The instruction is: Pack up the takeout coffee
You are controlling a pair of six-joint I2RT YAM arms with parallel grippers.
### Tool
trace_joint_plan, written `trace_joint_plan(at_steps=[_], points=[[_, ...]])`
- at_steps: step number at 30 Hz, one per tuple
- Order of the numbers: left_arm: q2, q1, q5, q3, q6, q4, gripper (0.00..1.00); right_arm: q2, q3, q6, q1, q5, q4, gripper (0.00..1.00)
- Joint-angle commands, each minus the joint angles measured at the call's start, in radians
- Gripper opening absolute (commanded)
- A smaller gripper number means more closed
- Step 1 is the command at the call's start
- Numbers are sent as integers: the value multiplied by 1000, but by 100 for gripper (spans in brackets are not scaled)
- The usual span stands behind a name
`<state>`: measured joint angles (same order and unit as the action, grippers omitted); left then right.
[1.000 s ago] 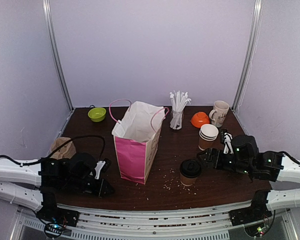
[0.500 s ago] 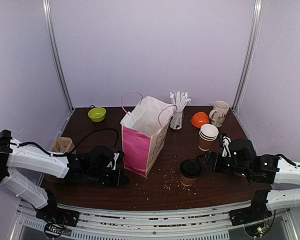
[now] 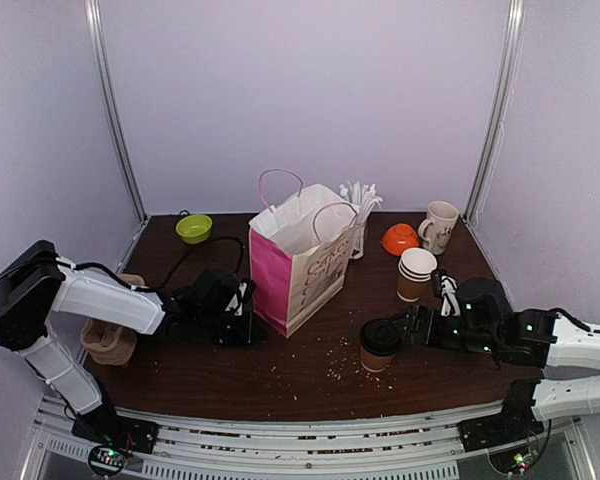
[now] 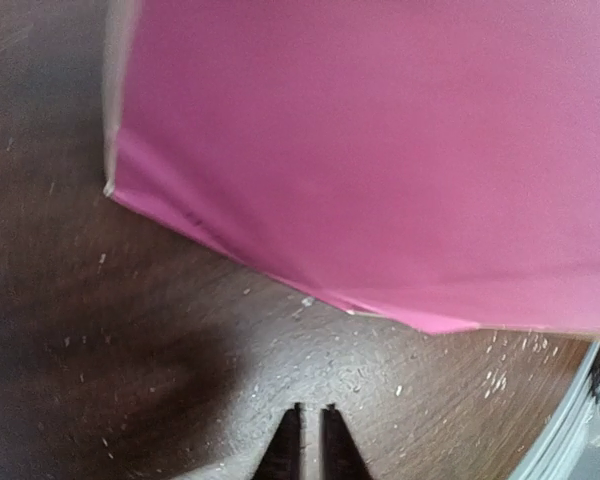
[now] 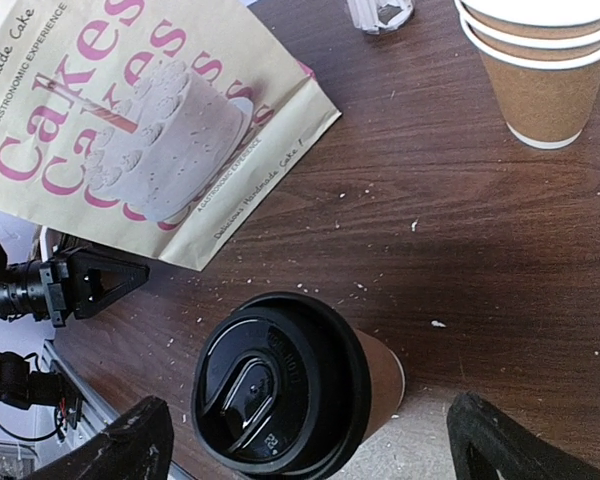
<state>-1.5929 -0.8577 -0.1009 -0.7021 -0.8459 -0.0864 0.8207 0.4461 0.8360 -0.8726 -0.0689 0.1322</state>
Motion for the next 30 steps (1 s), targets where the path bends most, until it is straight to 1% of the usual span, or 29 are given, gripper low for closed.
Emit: trace_joint_plan(at_steps=[1,3,6,8,10,14,17,23,25,28,30], points=[[78,1,-7,9,61,37,23,-38,-34,-13,6,109,0,97],[141,-7,-4,50,60,63,40,-48,-58,-4,5,153,-15,97],[237,-39,12,104,55,122,63,-59,-84,15,5,177,-25,96],[291,-75,26,123,44,166,72,-71,-94,27,5,175,-24,96],[336,-121,35,137,26,204,76,-86,-101,45,5,165,-19,97],[378,-214,33,134,14,222,77,-127,-143,116,6,158,-39,95],[361,-233,14,105,30,193,77,-157,-187,177,6,154,-71,91],[215,-234,-55,-69,89,148,75,-215,-234,289,6,96,-119,80],[155,-234,-77,-125,98,143,74,-228,-240,319,7,84,-134,78],[106,-234,-95,-183,111,140,74,-244,-250,336,7,81,-161,78],[87,-234,-102,-208,122,139,74,-257,-257,345,7,84,-185,85]])
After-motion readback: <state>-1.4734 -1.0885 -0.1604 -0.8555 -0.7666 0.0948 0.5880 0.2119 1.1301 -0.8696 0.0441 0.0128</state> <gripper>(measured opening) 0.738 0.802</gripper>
